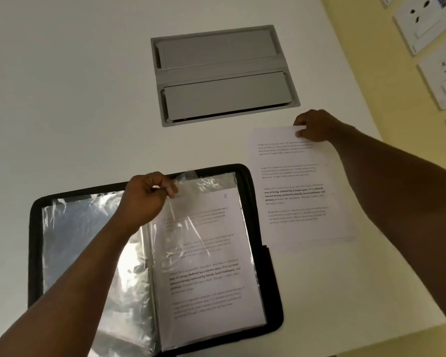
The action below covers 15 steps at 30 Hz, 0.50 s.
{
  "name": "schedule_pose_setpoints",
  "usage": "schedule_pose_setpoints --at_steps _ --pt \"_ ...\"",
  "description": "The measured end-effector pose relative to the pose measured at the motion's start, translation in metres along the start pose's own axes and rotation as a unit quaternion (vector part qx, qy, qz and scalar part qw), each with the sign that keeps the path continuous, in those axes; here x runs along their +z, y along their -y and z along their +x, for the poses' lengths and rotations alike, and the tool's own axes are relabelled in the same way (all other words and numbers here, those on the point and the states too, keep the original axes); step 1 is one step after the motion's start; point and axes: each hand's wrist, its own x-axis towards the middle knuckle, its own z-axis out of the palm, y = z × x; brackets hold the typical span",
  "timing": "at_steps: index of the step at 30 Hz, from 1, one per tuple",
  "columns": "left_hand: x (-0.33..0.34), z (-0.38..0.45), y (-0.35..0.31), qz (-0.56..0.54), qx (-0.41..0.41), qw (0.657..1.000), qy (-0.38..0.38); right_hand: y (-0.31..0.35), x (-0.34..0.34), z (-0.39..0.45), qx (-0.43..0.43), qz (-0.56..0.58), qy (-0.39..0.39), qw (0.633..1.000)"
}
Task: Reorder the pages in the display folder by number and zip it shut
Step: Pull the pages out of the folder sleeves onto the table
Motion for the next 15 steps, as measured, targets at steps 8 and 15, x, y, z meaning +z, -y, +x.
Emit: schedule_pose_setpoints --at_steps 8,15 --pt "-0.03 -0.014 0.013 -0.171 -0.014 0.984 -0.04 0.1 0.051 -0.086 -0.073 0.287 -0.22 0.93" --pt "-0.052 -0.028 0.027 -0.309 -0.09 0.941 -0.104 0.213 0.13 -0.203 -0.129 0.462 0.217 0.85"
